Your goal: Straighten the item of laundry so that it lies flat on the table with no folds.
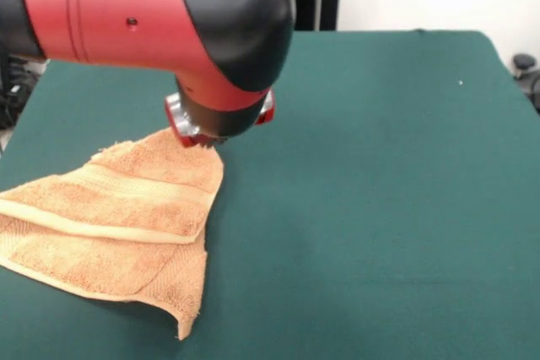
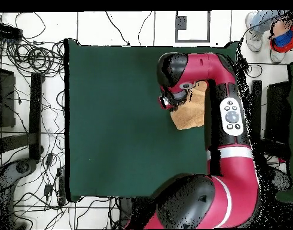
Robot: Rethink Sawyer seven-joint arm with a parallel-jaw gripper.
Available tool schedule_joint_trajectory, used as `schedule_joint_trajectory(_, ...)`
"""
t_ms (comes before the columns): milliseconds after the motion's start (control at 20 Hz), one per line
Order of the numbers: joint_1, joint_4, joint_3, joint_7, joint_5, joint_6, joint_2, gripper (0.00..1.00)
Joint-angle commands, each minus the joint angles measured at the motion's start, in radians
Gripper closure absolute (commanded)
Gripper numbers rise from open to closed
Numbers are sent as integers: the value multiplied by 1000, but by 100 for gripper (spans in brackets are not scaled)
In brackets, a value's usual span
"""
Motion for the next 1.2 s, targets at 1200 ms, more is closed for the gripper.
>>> schedule_joint_trajectory(1200, 58, -14, 8, -233, 40, -188, 82, 100)
